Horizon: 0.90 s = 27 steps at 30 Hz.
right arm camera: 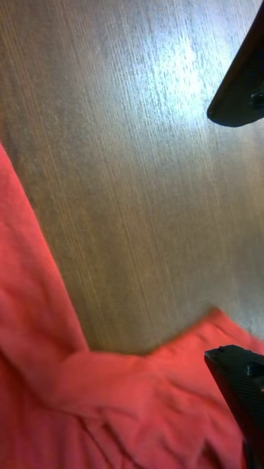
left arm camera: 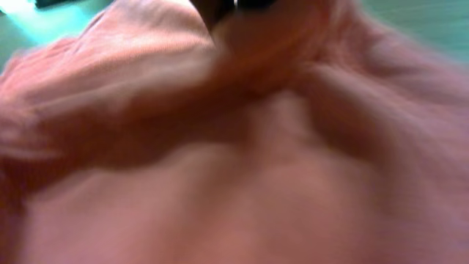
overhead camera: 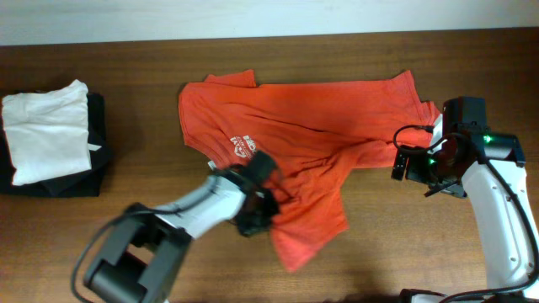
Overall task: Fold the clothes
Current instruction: 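Grasp the T-shirt's left hem corner with the left gripper, then grasp the right hem corner with the right gripper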
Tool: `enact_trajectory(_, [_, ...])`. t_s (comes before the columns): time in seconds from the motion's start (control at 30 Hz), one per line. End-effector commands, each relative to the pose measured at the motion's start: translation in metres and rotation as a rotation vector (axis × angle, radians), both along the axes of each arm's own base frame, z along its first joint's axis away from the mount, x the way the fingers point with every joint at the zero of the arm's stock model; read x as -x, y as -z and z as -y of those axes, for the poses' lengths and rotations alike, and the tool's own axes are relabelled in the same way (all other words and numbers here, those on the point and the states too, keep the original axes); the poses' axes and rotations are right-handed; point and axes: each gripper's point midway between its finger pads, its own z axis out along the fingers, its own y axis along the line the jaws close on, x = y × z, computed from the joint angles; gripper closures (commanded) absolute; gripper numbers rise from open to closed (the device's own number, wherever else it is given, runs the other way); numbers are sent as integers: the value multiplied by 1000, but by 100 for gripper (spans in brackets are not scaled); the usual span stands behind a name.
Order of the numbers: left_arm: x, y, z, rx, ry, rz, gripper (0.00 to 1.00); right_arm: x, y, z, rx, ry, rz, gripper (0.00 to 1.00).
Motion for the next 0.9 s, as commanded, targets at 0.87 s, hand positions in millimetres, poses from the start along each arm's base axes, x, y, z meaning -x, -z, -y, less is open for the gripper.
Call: enact_trajectory(0.87, [-46, -1, -218, -133, -248, 41, 100, 39, 95, 72, 71, 537, -182, 2])
